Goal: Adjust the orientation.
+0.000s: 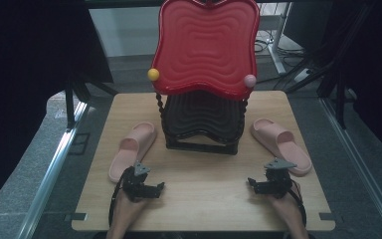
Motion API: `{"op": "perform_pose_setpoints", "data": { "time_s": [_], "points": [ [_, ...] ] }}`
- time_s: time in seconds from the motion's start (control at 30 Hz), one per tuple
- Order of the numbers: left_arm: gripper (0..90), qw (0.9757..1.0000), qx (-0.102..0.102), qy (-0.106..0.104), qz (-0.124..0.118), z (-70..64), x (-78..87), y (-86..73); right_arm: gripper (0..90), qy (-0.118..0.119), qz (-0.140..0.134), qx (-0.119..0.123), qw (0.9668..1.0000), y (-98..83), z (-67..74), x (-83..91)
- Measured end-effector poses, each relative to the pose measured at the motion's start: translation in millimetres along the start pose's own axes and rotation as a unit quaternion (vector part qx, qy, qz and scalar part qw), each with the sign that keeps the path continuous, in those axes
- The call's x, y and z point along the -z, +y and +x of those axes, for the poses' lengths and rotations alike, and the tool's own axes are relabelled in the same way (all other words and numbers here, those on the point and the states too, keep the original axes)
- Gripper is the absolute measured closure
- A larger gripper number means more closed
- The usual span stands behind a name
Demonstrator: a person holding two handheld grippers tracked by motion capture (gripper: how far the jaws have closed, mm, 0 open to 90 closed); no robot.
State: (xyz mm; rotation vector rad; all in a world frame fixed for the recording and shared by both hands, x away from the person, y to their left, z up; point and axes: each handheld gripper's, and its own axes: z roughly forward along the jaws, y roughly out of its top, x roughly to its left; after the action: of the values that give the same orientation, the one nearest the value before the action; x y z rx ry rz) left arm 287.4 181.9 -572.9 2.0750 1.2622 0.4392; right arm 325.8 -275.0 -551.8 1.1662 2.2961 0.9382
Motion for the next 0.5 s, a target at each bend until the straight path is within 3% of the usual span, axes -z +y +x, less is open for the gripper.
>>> {"op": "perform_pose_setpoints", "data": {
  "time_s": [0.5],
  "points": [
    [0.9, 1.0, 0.001, 0.0, -0.001, 0.9, -0.8, 1.0, 9.4, -0.001, 0.0, -0.001, 1.0, 0.2, 0.1, -0.2]
  ]
}}
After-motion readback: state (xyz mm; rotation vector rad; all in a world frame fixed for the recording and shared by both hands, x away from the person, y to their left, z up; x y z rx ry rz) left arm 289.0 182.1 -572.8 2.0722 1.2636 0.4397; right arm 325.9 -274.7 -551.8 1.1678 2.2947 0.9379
